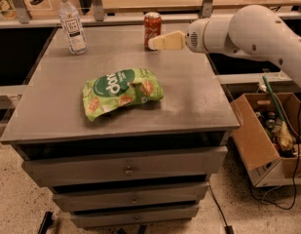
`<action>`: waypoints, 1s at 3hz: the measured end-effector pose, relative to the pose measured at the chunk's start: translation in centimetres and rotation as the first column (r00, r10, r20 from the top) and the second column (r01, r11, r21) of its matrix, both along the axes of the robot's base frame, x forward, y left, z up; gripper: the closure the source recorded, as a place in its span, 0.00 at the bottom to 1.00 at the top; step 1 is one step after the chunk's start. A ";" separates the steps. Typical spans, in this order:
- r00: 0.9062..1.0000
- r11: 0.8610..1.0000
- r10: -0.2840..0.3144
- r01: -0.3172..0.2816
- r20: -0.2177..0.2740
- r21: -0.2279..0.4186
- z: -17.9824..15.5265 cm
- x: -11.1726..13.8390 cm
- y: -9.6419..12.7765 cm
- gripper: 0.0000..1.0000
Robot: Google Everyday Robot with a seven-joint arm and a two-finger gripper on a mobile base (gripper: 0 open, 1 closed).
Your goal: Pick coke can
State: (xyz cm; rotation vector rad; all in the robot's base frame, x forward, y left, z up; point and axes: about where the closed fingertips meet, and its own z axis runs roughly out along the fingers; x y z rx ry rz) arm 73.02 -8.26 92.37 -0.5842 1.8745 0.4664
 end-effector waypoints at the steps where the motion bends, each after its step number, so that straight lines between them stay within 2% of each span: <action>1: 0.993 0.995 0.097 -0.097 0.059 -0.009 -1.0 3.6 1.4 0.00; 2: 0.979 0.983 0.176 -0.169 0.105 -0.072 -0.8 6.9 2.6 0.00; 3: 0.972 0.973 0.203 -0.186 0.122 -0.134 -0.7 9.0 2.9 0.00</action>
Offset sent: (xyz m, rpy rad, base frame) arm 0.1122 0.0323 -0.0045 -0.1554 -0.1777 0.2517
